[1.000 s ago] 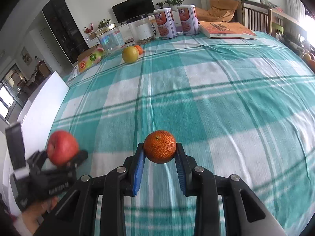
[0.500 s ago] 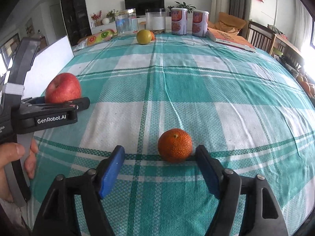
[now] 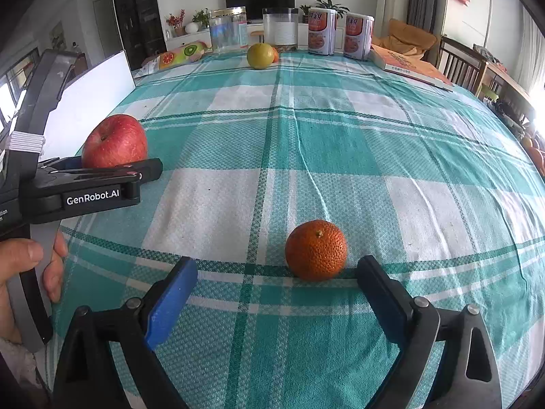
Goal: Organize fruits
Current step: 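Grasp the orange tangerine with the right tool while the left tool holds the apple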
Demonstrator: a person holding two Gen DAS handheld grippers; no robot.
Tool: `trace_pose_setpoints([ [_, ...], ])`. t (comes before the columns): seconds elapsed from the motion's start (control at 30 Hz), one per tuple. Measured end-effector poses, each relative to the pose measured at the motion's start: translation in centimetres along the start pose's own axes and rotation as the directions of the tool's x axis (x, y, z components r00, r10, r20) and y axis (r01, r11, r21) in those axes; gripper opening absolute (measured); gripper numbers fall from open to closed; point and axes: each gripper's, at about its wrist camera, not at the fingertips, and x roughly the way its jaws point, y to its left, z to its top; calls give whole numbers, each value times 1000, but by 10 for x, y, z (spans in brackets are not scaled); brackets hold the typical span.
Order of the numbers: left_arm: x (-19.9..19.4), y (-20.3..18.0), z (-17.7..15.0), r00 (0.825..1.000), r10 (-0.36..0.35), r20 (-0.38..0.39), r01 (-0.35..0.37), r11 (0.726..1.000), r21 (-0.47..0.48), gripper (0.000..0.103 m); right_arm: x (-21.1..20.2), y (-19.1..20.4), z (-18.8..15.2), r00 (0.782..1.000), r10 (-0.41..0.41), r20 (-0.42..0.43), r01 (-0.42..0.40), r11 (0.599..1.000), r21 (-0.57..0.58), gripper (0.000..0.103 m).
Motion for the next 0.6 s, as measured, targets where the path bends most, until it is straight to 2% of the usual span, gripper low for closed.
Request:
trace_pose_setpoints([
  [0.6,0,0,0,1000,-1,0,1,1000,0,96,0,0,0,1000,0,0,0,1000,0,96],
])
